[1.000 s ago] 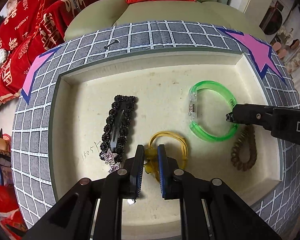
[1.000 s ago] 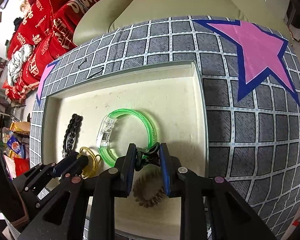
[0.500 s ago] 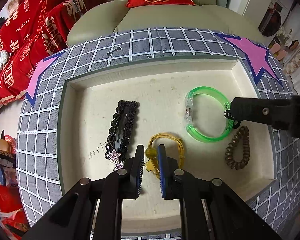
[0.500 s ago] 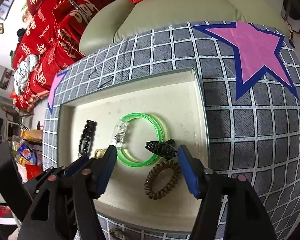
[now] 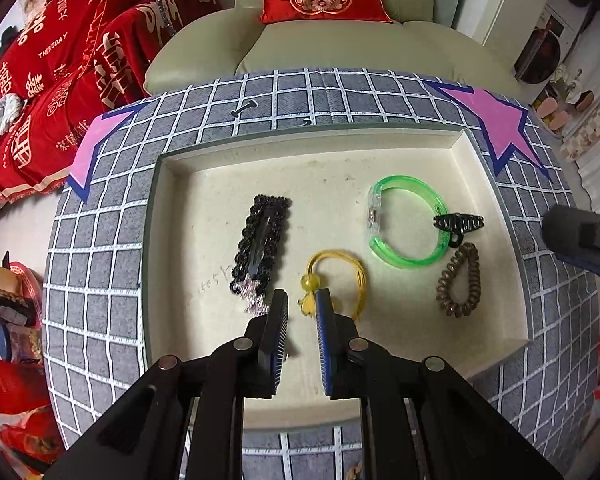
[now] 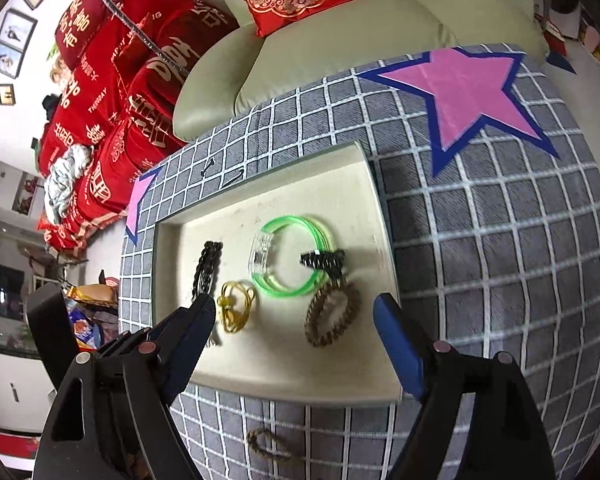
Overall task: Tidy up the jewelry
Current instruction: 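Open left tool to drop yellow tie in tray while right tool releases bow clip, then move left tool to braided brown bracelet while right tool approaches beaded bracelet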
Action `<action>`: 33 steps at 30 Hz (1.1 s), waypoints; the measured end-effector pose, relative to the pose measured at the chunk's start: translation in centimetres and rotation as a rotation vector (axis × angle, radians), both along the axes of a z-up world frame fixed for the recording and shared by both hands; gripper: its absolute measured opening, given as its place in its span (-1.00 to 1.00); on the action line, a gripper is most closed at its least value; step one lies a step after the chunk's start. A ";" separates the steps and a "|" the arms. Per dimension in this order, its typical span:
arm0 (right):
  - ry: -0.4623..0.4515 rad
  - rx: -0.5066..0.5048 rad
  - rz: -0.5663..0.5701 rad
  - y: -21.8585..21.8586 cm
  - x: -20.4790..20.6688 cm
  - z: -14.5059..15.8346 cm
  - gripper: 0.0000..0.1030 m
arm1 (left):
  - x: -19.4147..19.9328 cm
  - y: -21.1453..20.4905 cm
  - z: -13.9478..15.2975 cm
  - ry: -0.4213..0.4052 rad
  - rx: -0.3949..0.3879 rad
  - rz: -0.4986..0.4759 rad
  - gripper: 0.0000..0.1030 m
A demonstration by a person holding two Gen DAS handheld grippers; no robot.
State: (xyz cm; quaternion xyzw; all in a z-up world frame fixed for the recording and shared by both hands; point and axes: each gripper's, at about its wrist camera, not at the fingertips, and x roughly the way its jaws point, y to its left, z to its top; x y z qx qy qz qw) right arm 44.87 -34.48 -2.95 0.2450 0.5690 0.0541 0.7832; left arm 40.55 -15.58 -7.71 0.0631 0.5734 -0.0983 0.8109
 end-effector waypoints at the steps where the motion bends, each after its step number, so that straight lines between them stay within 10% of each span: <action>1: 0.001 0.003 -0.005 -0.1 -0.5 0.1 0.63 | -0.3 0.2 0.1 -0.001 0.002 0.006 0.77; 2: 0.002 0.004 -0.009 -0.2 -0.9 0.2 0.63 | -0.7 0.5 0.4 -0.021 0.010 0.020 1.00; 17: -0.005 -0.028 -0.029 0.3 -8.3 1.0 0.68 | -7.0 3.4 3.4 -0.091 0.028 -0.013 1.00; 33: 0.178 -0.070 0.044 3.3 -18.3 -2.3 0.68 | -15.5 7.5 -0.1 0.065 0.018 0.014 1.00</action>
